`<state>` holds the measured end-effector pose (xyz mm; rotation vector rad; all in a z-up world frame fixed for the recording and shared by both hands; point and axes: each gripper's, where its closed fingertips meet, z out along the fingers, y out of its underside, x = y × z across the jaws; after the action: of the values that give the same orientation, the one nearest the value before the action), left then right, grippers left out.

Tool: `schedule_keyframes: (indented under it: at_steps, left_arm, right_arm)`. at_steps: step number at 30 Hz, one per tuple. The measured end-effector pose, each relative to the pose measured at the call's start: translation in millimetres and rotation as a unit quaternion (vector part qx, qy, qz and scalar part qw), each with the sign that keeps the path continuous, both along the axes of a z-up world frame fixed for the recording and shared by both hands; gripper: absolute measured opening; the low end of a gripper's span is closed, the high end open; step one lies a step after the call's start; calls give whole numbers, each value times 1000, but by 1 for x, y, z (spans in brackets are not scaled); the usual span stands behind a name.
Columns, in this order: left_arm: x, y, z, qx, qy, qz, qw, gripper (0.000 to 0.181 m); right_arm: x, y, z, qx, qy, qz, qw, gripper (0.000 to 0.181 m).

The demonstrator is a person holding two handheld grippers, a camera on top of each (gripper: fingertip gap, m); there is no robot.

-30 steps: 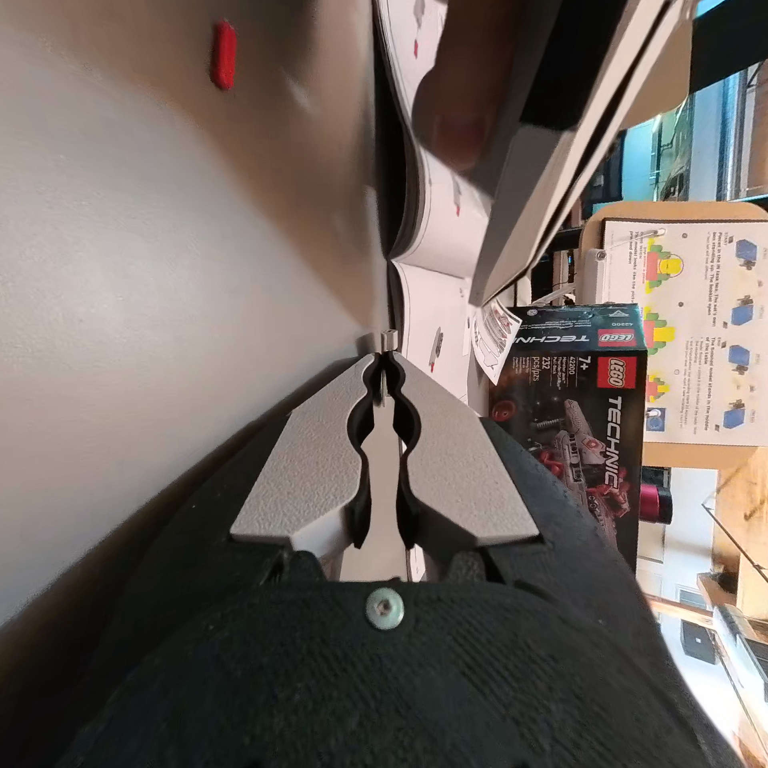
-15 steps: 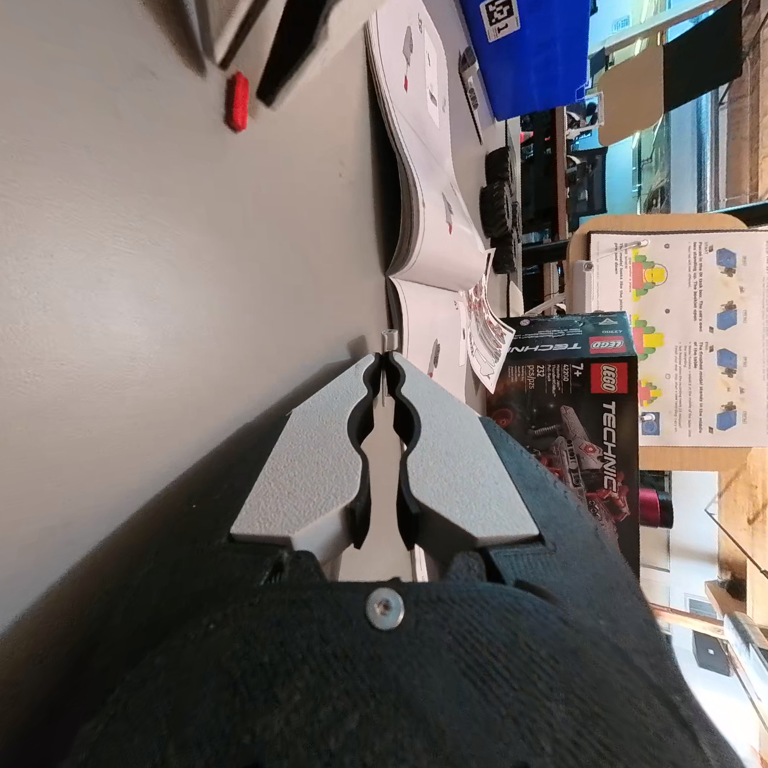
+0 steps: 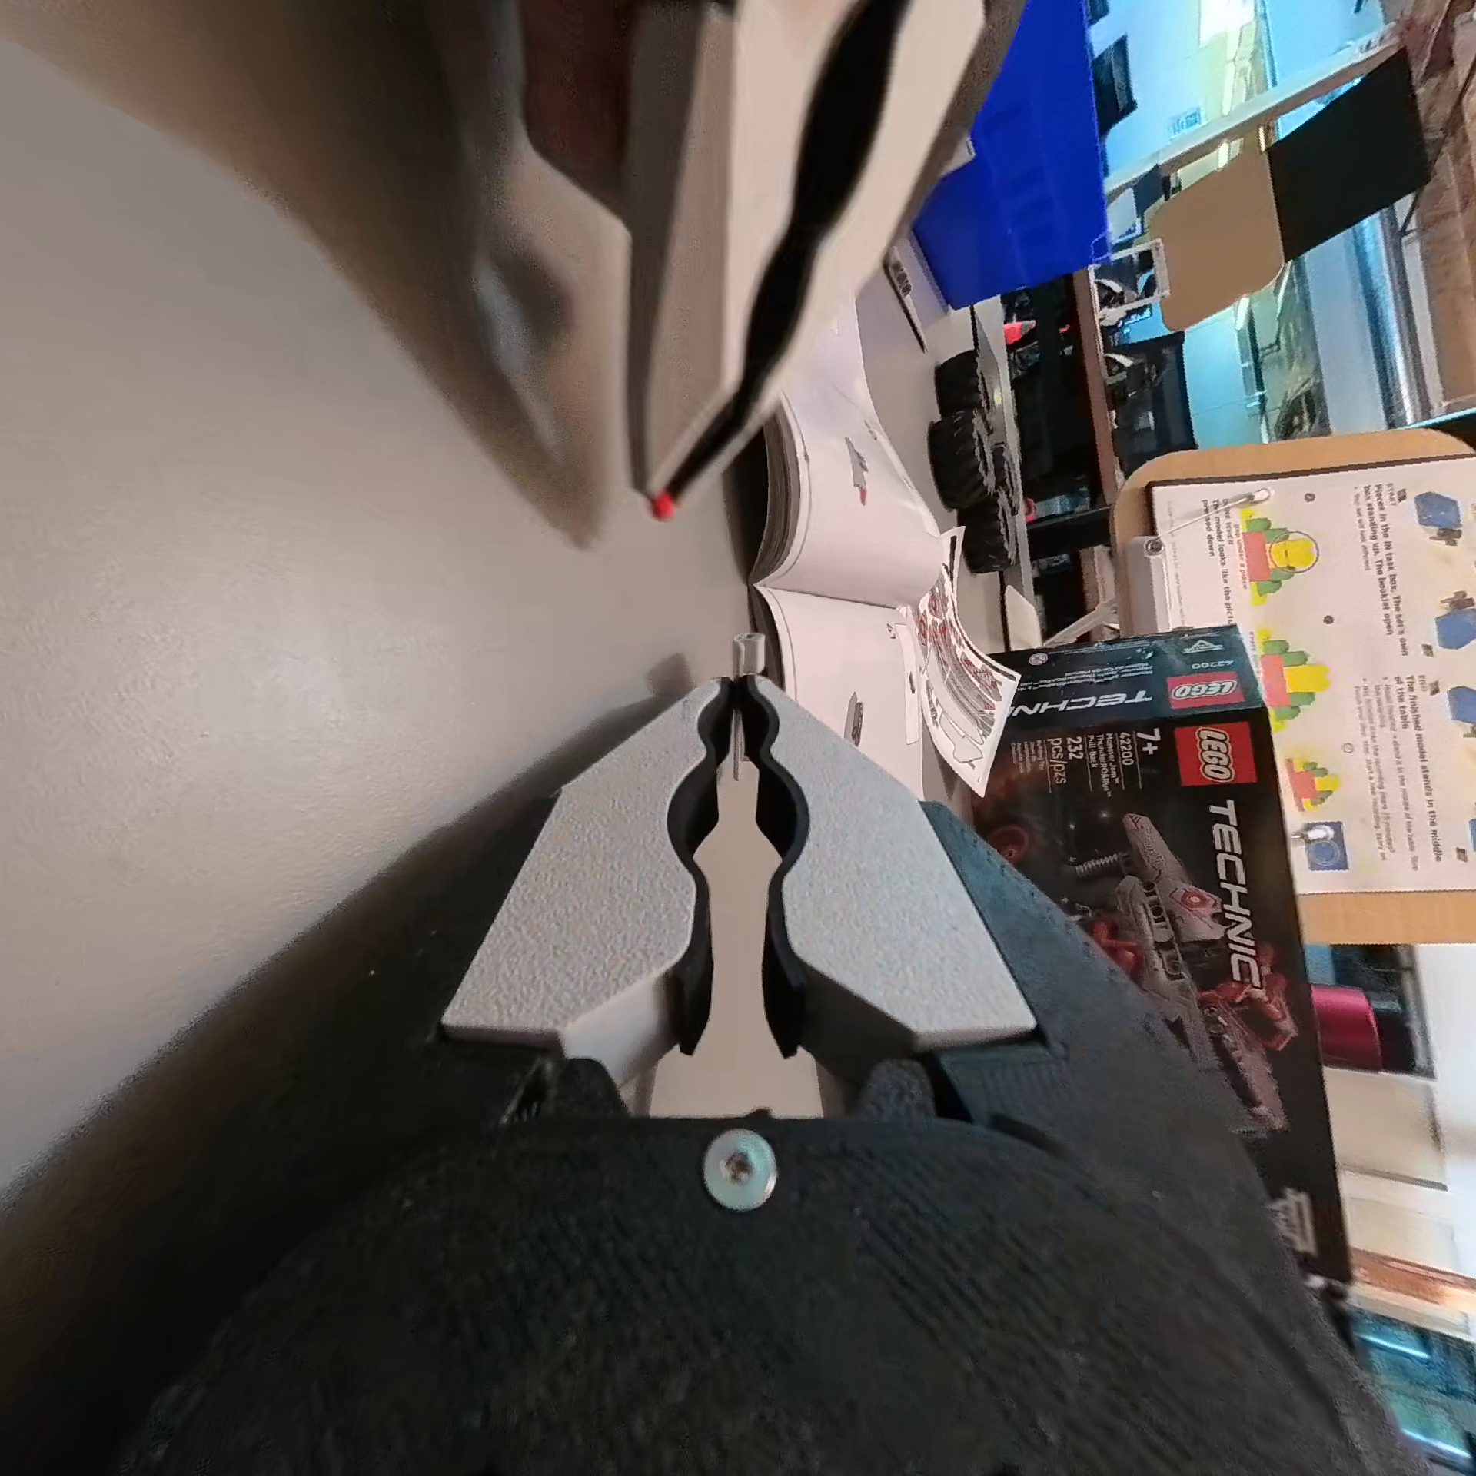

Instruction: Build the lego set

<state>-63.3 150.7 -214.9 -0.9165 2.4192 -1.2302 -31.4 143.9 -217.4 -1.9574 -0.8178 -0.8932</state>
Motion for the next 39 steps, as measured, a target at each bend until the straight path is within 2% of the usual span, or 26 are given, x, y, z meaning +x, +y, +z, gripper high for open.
schedule_keyframes:
  at_steps: [5,9,19,21,23,28,30,39]
  left_arm:
    - [21,-1,-13,17,34,38,999,2]
    - [24,-4,-7,-22,49,47,997,1]
    - [28,-6,-4,-54,75,54,994,1]
    - [28,-6,-5,-45,69,52,995,1]
    - [23,-5,-11,-5,57,34,998,1]
    - [19,-3,-16,53,12,19,998,2]
    - [16,0,-15,57,4,10,998,11]
    - [4,3,-12,37,11,-25,999,14]
  right_arm:
    - [1,-1,-3,-9,32,-9,999,0]
    - [0,0,-4,-8,38,-11,999,0]
    - [5,0,-5,-19,-65,-36,997,0]
    - [8,0,-4,-22,-78,-48,996,0]
    - [15,-3,-4,-24,-89,-63,994,1]
    - [13,-3,-4,-22,-87,-55,994,1]
    - [12,-3,-4,-21,-88,-52,995,0]
    - [10,-2,-4,-17,-75,-47,996,1]
